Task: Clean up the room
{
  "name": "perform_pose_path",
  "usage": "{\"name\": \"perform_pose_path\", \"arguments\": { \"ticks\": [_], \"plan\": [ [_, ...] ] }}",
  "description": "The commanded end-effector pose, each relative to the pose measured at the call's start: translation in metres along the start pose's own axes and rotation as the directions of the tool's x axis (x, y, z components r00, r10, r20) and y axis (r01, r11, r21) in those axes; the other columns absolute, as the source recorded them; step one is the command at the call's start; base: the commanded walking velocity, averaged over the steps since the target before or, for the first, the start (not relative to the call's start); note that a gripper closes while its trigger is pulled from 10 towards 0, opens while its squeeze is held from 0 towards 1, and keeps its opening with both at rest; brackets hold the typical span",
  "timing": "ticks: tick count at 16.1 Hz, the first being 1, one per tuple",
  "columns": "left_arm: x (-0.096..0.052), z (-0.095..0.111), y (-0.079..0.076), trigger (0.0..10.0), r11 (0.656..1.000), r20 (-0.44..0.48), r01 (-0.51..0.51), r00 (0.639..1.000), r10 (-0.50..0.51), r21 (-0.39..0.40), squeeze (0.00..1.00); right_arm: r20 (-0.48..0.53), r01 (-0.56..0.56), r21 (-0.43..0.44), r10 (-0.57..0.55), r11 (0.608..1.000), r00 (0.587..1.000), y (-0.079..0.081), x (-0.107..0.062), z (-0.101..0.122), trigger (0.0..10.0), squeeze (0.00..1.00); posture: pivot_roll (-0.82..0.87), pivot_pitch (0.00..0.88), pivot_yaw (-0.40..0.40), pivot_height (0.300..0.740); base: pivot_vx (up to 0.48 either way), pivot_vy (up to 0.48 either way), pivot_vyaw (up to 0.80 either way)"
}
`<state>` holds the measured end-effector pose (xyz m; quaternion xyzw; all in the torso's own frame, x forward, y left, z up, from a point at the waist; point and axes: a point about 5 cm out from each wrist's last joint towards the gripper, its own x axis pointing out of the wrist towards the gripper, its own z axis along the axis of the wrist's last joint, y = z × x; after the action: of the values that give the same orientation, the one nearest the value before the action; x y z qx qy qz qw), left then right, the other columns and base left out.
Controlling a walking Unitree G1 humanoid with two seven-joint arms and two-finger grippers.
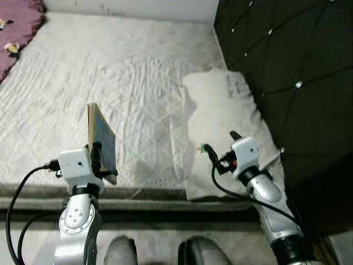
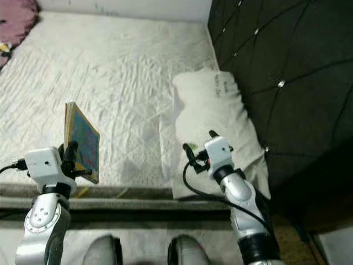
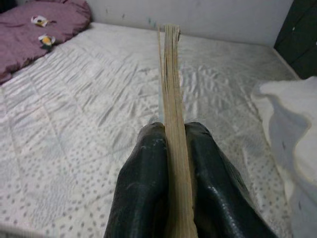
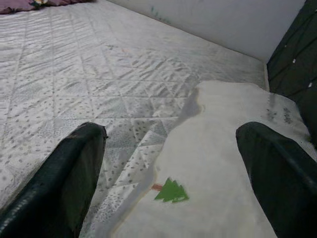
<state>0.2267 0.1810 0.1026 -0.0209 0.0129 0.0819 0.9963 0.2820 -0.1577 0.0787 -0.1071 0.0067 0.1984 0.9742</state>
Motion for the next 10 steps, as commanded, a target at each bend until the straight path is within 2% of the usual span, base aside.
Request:
{"name": "perform_pose_path", "arguments": {
  "ticks": [1,3,10],
  "plan": [
    [0.0006,0.0102,0.0002,10.0,1.000,0.042,-0.007,0.999,0.007,0.002,0.00,-0.019,-0.002,0.000,0.002,1.000,1.000,-0.0013,-0.0009,-0.0017,10.0,0.00,0.03,0.129,-0.057,0.638,0.000,0.000,0.00],
    [0.0006,0.0133,-0.0003,10.0,1.000,0.068,0.007,0.998,-0.008,0.010,0.00,-0.015,-0.006,0.002,0.006,1.000,1.000,-0.0011,-0.0002,-0.0013,10.0,0.00,0.03,0.130,-0.061,0.638,0.000,0.000,0.00],
    [-0.0008,0.0142,0.0002,10.0,1.000,0.073,-0.008,0.997,0.008,0.004,0.00,-0.022,-0.021,-0.010,0.021,1.000,1.000,-0.0033,0.0008,-0.0018,10.0,0.00,0.02,0.127,-0.079,0.638,0.000,0.000,0.00]
  ]
}}
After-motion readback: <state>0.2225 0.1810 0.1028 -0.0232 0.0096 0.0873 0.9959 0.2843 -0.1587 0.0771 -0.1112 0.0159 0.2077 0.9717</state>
